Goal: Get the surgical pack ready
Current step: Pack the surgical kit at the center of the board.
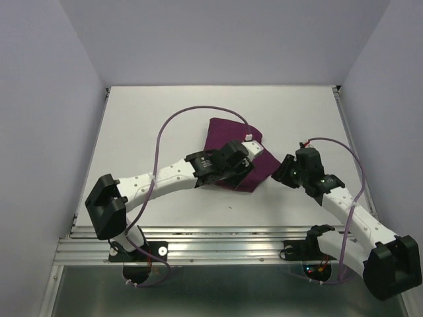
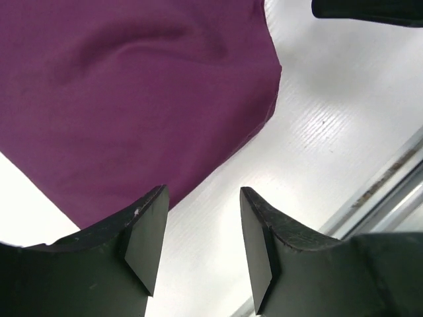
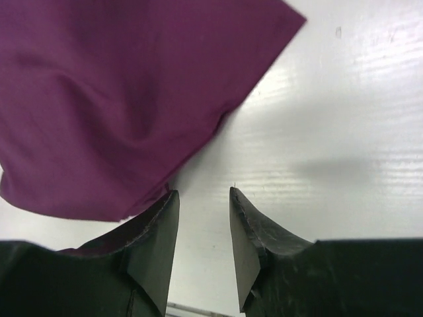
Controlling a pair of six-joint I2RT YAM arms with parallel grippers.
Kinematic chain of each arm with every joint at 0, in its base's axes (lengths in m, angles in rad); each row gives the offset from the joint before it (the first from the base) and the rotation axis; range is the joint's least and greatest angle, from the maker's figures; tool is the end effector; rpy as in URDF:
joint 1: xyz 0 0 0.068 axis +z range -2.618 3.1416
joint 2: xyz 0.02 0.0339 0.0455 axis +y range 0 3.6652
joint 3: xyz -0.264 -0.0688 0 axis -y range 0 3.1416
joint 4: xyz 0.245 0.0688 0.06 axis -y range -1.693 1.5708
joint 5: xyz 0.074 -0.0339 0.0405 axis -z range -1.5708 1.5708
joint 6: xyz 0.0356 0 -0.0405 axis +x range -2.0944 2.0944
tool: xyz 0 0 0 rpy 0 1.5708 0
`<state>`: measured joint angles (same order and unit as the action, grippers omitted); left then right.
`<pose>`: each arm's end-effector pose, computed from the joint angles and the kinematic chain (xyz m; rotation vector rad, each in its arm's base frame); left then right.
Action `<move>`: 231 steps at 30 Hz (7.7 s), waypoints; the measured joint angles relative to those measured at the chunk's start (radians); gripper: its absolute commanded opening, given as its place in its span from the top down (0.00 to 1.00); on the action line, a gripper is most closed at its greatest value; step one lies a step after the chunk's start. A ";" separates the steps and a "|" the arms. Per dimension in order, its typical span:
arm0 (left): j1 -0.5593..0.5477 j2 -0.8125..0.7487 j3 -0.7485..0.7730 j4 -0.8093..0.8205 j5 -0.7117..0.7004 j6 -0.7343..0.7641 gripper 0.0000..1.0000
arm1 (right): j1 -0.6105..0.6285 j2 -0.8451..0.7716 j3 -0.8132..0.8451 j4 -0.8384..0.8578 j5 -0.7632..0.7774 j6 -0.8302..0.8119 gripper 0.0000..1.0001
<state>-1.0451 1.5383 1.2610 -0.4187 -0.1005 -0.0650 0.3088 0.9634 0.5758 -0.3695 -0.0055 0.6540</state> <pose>0.1774 -0.2988 0.2978 1.0377 2.0605 -0.4698 0.1890 0.0605 0.2180 0.4059 2.3445 0.4805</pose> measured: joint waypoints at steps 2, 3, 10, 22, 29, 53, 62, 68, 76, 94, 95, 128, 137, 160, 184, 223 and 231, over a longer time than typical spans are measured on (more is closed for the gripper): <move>-0.040 0.038 0.010 0.018 -0.049 0.045 0.41 | 0.000 -0.010 -0.018 -0.021 -0.029 0.016 0.56; -0.056 0.054 0.011 0.026 -0.066 0.059 0.41 | 0.002 -0.015 -0.025 -0.027 -0.042 0.021 0.55; -0.113 0.135 0.013 0.037 -0.103 0.129 0.41 | 0.011 -0.020 -0.115 0.024 -0.153 0.044 0.56; -0.121 0.225 0.034 0.057 -0.174 0.151 0.46 | 0.047 0.066 -0.148 0.201 -0.279 0.093 0.56; -0.121 0.235 0.034 0.078 -0.235 0.143 0.65 | 0.054 0.136 -0.201 0.340 -0.305 0.154 0.57; -0.095 0.237 0.034 0.123 -0.281 0.121 1.00 | 0.072 0.114 -0.234 0.459 -0.301 0.233 0.59; -0.085 0.232 0.034 0.131 -0.277 0.119 1.00 | 0.086 0.145 -0.232 0.483 -0.305 0.233 0.55; -0.085 0.231 0.034 0.132 -0.275 0.119 1.00 | 0.107 0.145 -0.221 0.481 -0.305 0.227 0.37; -0.085 0.231 0.034 0.134 -0.274 0.120 1.00 | 0.112 0.143 -0.217 0.477 -0.287 0.222 0.38; -0.085 0.218 0.034 0.142 -0.265 0.120 1.00 | 0.131 0.227 -0.217 0.532 -0.144 0.259 0.79; -0.085 0.218 0.034 0.143 -0.265 0.120 1.00 | 0.132 0.233 -0.217 0.536 -0.142 0.259 0.79; -0.078 0.180 0.034 0.113 -0.162 0.099 0.16 | 0.021 0.052 -0.133 0.196 0.266 0.148 0.30; 0.198 0.038 0.088 0.108 -0.119 -0.044 0.24 | -0.103 0.495 0.198 0.192 0.204 -0.035 0.33; 0.694 0.138 -0.053 0.108 0.126 -0.362 0.34 | -0.018 0.666 0.349 0.134 0.290 -0.181 0.26; 0.694 0.164 -0.056 0.115 0.149 -0.364 0.34 | 0.060 0.759 0.387 0.146 0.330 -0.193 0.60; 0.597 0.450 0.105 0.134 0.196 -0.452 1.00 | 0.060 0.435 0.314 0.080 0.418 -0.149 0.99; 0.514 0.491 0.189 0.101 0.178 -0.455 1.00 | 0.060 0.542 0.270 0.069 0.457 -0.130 0.99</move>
<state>-0.5312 2.0296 1.4502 -0.3176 0.0776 -0.5201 0.3691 1.5051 0.8459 -0.3000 0.4519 0.5243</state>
